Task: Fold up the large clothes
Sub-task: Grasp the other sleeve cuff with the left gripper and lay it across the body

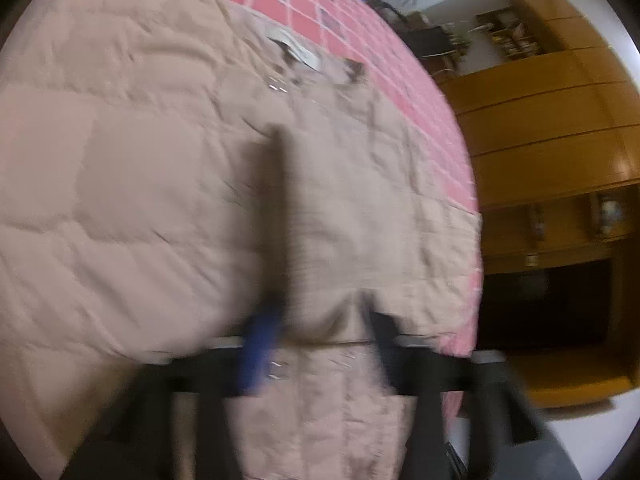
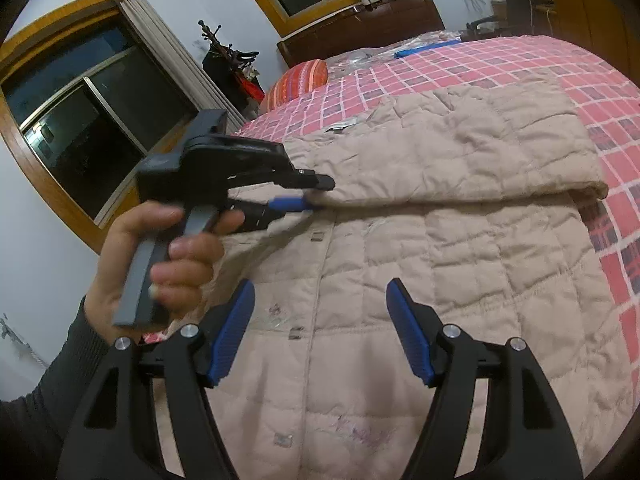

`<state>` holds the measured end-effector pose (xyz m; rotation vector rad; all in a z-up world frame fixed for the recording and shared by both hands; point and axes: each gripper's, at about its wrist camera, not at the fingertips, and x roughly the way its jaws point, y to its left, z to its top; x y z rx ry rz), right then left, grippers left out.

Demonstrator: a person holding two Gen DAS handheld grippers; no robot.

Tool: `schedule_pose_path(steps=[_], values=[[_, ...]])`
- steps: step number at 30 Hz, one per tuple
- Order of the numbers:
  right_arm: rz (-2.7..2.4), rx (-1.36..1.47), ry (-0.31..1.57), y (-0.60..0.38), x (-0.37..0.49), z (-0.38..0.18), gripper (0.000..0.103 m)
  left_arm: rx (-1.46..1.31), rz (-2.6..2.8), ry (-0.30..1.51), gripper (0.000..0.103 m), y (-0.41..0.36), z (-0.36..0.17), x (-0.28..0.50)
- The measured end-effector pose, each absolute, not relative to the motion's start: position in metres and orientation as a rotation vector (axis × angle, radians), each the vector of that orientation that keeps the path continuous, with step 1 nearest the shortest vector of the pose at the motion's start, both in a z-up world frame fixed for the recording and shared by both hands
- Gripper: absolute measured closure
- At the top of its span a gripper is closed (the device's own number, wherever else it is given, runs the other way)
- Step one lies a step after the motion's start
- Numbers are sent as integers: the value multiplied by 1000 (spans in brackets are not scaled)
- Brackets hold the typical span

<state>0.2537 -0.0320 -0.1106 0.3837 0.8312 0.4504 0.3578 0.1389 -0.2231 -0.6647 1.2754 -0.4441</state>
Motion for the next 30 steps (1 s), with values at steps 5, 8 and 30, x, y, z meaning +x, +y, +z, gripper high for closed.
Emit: schedule_pose_path(steps=[5,8,30], values=[[454,387,830,-29,247,-111,35,-609,-465,1233,87,139,-197,358],[457,408,833,-31,243,-110,35,-563,-485,1184,88,147,-174,349],[542,420,844,-10,245,-107,35,-548,-274,1059,90,314,-154,312]])
